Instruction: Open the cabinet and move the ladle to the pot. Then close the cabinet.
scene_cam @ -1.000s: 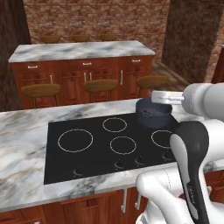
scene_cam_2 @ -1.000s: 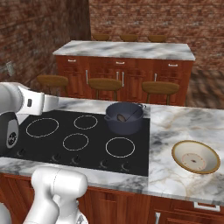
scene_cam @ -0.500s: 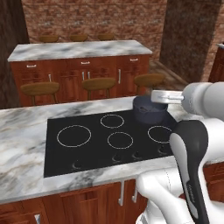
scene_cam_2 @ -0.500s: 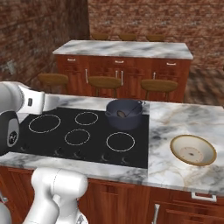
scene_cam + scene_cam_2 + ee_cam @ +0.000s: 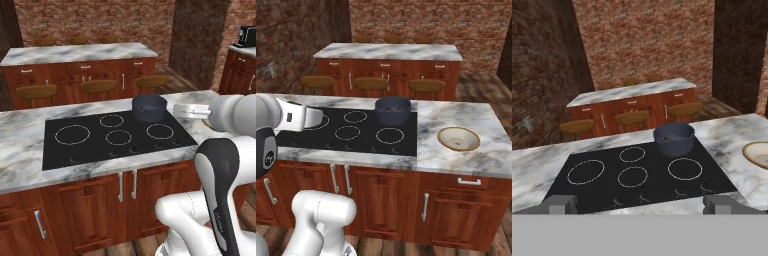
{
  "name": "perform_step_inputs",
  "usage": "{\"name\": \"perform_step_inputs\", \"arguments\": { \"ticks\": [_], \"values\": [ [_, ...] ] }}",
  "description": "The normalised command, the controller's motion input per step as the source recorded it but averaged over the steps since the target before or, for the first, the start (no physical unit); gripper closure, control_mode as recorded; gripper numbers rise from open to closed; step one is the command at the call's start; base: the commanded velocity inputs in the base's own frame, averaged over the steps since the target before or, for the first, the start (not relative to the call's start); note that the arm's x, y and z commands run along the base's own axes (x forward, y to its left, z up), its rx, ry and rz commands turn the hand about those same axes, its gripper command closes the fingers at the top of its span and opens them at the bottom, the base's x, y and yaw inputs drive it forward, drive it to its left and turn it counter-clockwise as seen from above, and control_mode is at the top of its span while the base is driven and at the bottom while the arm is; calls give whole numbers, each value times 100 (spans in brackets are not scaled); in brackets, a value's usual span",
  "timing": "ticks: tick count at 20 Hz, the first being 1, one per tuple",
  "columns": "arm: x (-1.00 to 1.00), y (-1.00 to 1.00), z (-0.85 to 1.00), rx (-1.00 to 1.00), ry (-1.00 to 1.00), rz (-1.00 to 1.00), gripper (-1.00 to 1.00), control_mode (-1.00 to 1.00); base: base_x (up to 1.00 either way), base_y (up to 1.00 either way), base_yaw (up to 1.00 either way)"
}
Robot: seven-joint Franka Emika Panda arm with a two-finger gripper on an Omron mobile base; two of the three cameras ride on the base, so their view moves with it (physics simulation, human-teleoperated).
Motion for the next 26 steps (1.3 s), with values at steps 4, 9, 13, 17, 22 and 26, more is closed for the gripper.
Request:
{"name": "perform_step_inputs", "arguments": {
  "ticks": [4,9,13,17,22,26],
  "values": [
    [0,0,0,0,0,0,-100,100,-29,-46,-16],
    [0,0,0,0,0,0,-100,100,-3,-81,-9],
    [0,0,0,0,0,0,-100,100,0,-89,0],
    [0,0,0,0,0,0,-100,100,0,-87,0],
    [0,0,0,0,0,0,-100,100,0,-81,0],
    [0,0,0,0,0,0,-100,100,0,-75,0]
  ]
}}
